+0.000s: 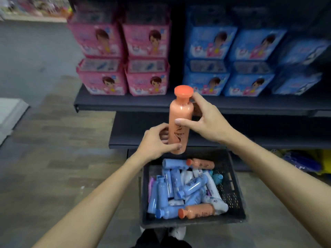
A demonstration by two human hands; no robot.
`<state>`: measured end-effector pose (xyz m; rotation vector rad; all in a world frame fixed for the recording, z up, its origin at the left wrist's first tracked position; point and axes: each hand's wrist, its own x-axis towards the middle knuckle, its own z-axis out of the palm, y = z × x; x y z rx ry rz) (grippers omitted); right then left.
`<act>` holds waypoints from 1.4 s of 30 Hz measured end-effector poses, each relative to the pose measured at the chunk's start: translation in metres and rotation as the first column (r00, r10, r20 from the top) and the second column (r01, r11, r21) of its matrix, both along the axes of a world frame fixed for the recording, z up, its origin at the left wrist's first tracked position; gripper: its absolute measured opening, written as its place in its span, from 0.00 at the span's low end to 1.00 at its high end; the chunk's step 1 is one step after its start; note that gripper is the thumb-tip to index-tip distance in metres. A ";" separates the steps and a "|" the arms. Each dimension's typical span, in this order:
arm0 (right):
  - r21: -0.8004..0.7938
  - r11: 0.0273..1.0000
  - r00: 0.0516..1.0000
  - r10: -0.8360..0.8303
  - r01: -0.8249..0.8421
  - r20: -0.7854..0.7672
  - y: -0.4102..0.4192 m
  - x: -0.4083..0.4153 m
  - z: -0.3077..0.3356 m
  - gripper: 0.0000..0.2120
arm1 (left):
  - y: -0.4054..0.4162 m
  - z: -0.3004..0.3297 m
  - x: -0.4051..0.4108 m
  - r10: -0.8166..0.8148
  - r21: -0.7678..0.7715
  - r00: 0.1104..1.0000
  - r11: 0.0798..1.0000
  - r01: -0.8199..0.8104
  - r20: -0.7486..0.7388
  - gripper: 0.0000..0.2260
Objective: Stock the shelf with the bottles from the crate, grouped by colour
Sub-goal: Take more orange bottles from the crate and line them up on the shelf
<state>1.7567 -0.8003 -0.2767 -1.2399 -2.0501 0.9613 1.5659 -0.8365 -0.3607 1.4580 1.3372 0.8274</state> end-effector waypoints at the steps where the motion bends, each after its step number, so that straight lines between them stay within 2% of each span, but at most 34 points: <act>1: 0.032 0.999 1.000 0.005 -0.005 -0.002 0.000 -0.005 0.018 0.27 | 0.003 0.018 -0.006 -0.005 0.039 1.000 0.999 0.005 -0.002 0.24; 6: 0.195 0.980 0.998 0.051 -0.046 -0.022 0.002 -0.032 0.107 0.25 | 0.011 0.104 -0.036 0.009 0.238 0.999 0.971 0.001 -0.043 0.25; 12: 0.380 0.918 0.986 0.150 -0.112 -0.073 0.003 -0.074 0.192 0.24 | 0.012 0.196 -0.078 0.136 0.483 0.977 0.875 -0.042 -0.162 0.23; 19: 0.517 0.839 0.963 0.252 -0.170 -0.093 0.007 -0.117 0.279 0.25 | 0.010 0.288 -0.124 0.256 0.640 0.935 0.767 -0.042 -0.245 0.23; 23: 0.560 0.815 0.961 0.253 -0.148 -0.114 0.017 -0.130 0.322 0.25 | 0.019 0.329 -0.132 0.327 0.697 0.919 0.712 -0.085 -0.222 0.22; 27: 0.543 0.833 0.967 0.212 -0.103 -0.140 0.038 -0.140 0.344 0.25 | 0.035 0.347 -0.120 0.466 0.708 0.873 0.665 -0.237 -0.146 0.18; 32: 0.498 0.867 0.977 0.096 0.011 -0.189 0.069 -0.153 0.337 0.25 | 0.065 0.350 -0.095 0.625 0.639 0.755 0.667 -0.383 -0.198 0.18; 42: 0.369 0.925 0.986 -0.030 0.089 -0.163 0.141 -0.174 0.342 0.22 | 0.125 0.356 -0.095 0.658 0.576 0.696 0.700 -0.423 -0.287 0.17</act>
